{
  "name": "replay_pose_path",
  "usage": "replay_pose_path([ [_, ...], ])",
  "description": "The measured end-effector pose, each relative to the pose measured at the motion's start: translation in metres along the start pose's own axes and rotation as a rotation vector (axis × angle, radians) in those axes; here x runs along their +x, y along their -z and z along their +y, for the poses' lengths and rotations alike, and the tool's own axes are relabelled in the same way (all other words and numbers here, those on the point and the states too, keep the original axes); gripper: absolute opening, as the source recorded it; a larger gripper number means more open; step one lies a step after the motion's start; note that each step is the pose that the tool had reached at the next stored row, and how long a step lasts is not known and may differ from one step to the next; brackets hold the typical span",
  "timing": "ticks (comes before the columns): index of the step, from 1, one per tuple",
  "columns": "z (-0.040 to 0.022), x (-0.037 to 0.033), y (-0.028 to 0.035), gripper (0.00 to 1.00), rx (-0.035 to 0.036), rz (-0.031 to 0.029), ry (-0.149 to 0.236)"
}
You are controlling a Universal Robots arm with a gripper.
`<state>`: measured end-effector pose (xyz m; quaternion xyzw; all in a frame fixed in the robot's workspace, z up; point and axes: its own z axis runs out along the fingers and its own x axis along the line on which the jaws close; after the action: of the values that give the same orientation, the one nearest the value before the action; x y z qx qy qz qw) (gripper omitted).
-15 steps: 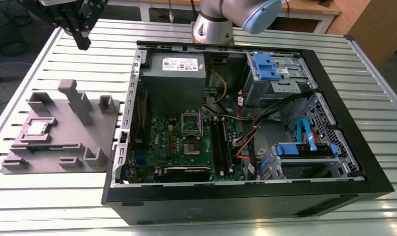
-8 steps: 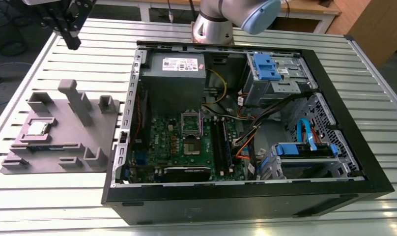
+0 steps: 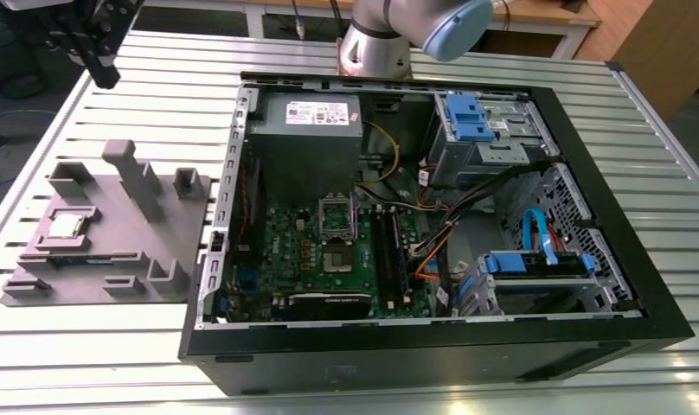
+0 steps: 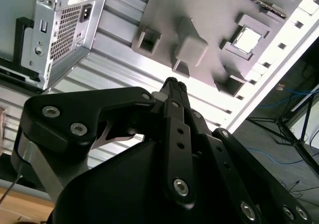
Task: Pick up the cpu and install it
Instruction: 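Reach for the cpu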
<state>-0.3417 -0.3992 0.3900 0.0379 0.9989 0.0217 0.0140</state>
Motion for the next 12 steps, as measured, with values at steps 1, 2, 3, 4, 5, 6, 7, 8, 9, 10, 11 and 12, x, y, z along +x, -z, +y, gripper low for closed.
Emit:
replay_pose_path([
  [1, -0.0004, 0.0030, -0.0005, 0.11, -0.0001, 0.0000, 0.000],
  [2, -0.0008, 0.0060, -0.0011, 0.11, -0.0001, -0.0001, 0.000],
  [3, -0.0013, 0.0092, -0.0017, 0.11, -0.0001, -0.0002, 0.000],
  [4, -0.0018, 0.0123, -0.0022, 0.11, -0.0001, -0.0001, 0.000],
  [5, -0.0024, 0.0154, -0.0028, 0.11, -0.0001, -0.0001, 0.000],
  [6, -0.0029, 0.0184, -0.0034, 0.11, -0.0001, -0.0001, 0.000],
  [7, -0.0035, 0.0211, -0.0041, 0.11, -0.0001, -0.0001, 0.000],
  [8, -0.0040, 0.0233, -0.0046, 0.11, -0.0001, -0.0001, 0.000],
  [9, -0.0043, 0.0251, -0.0052, 0.11, -0.0002, -0.0002, 0.000],
  [10, -0.0046, 0.0268, -0.0055, 0.11, -0.0001, -0.0001, 0.000],
  [11, -0.0050, 0.0288, -0.0059, 0.11, -0.0001, -0.0001, 0.000],
  [12, -0.0055, 0.0308, -0.0063, 0.11, -0.0001, -0.0001, 0.000],
])
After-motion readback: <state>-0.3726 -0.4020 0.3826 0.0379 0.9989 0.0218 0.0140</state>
